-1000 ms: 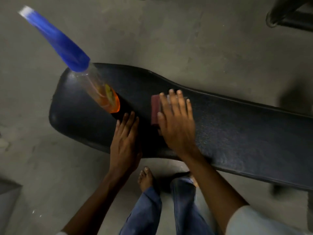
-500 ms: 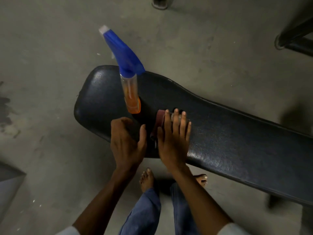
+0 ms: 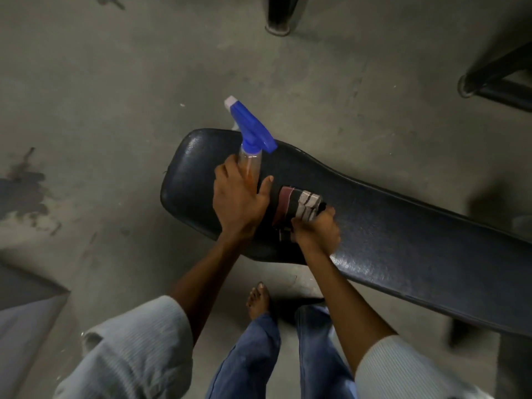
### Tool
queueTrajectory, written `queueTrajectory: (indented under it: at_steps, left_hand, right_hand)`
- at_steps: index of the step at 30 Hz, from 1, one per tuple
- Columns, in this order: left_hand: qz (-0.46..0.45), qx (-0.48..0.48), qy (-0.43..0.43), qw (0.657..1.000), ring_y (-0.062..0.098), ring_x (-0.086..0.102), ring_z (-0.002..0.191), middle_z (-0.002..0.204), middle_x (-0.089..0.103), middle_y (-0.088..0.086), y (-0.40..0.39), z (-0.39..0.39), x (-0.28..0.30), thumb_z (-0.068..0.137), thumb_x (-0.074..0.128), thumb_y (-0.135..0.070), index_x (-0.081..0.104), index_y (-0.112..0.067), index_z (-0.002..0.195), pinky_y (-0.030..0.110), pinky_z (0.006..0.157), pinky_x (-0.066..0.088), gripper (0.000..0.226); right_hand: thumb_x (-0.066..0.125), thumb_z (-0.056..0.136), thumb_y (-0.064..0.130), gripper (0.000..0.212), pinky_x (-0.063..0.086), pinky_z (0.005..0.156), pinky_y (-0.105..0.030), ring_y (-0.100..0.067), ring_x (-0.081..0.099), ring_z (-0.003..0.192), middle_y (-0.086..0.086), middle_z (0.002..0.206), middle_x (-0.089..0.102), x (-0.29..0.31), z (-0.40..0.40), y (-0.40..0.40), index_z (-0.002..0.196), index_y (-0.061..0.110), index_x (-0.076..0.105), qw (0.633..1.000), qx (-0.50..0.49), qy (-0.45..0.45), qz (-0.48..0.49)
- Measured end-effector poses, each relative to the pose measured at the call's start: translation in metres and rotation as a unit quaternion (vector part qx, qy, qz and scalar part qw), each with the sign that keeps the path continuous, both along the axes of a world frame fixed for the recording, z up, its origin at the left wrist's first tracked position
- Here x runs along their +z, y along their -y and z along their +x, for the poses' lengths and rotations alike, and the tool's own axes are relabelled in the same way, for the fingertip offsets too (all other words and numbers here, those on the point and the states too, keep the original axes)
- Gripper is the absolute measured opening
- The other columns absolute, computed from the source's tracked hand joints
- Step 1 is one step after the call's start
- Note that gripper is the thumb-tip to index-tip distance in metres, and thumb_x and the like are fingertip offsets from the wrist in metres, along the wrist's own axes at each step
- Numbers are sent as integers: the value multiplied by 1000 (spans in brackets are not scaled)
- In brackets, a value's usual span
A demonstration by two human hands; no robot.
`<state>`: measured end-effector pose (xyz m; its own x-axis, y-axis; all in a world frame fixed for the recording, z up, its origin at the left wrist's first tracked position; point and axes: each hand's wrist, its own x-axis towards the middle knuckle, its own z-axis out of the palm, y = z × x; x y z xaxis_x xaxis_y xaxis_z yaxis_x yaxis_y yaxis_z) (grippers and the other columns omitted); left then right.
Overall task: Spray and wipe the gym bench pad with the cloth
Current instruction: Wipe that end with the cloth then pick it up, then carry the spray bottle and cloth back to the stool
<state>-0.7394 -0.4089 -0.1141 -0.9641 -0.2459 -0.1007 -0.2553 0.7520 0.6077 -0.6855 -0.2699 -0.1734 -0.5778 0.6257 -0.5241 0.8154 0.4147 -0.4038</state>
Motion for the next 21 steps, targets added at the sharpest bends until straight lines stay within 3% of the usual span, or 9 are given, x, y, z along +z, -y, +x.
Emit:
queueTrajectory:
  at_steps: [2,3,5,8,10,12,15,19,21]
  left_hand:
    - [41,2,4,999,19,61,119,134,60,7,1,-4,9,95,72,-41,50,-15,141,37,105,50,58]
    - [51,-2,1,999,18,63,113,127,64,6,2,-5,14,97,70,-34,55,-13,135,38,104,52,47]
    - [54,-10,-1,998,13,63,99,111,67,3,6,-5,25,98,69,-23,60,-9,125,32,94,51,31]
    - [88,-30,-11,996,8,64,83,94,67,-4,12,-3,39,97,71,-20,63,-11,112,31,83,56,19]
    - [93,-35,-18,995,7,62,79,89,66,-5,10,1,56,96,73,-20,63,-12,108,27,79,49,17]
    - [97,-43,-27,994,7,62,82,90,65,-6,5,4,76,95,75,-18,65,-11,111,23,81,43,20]
    - [111,-61,-39,991,11,66,85,92,69,-3,-6,13,108,92,78,-16,66,-9,112,24,82,46,25]
    - [127,-90,-51,986,24,70,84,90,74,11,-29,31,147,85,82,-14,68,-6,112,34,82,53,31]
    - [126,-107,-45,985,31,70,81,85,73,13,-45,43,165,83,83,-16,68,-5,107,38,79,54,30]
  right_hand:
    - [84,85,29,41,62,92,-42,-33,73,106,-11,118,75,10,-5,-3,121,16,67,999,-10,5,-42]
    - [83,88,24,28,62,77,-29,-22,73,90,-6,105,75,16,-4,-6,113,19,70,997,-16,-4,-78]
    - [82,90,12,23,47,53,-11,-4,61,67,3,89,68,27,-1,-7,104,23,69,986,-28,-38,-159]
    - [78,89,-7,28,57,54,-20,-9,70,63,-8,94,76,46,5,-11,104,15,69,949,-93,-77,-293]
    - [74,91,-11,26,55,46,-23,-13,70,55,-10,82,75,67,8,-14,108,8,68,920,-145,-98,-350]
    - [75,89,-9,29,59,49,-25,-17,74,63,-5,82,78,83,12,-20,113,8,69,902,-181,-132,-369]
    - [79,85,-8,40,64,59,-33,-20,80,76,-10,98,82,110,19,-29,120,9,69,862,-235,-190,-407]
    - [78,84,-11,34,45,38,-21,-10,61,45,-5,71,73,150,39,-47,105,14,67,852,-256,-228,-395]
    - [78,84,-10,33,37,35,-20,-9,53,41,-4,66,69,169,52,-58,105,13,66,852,-262,-239,-385]
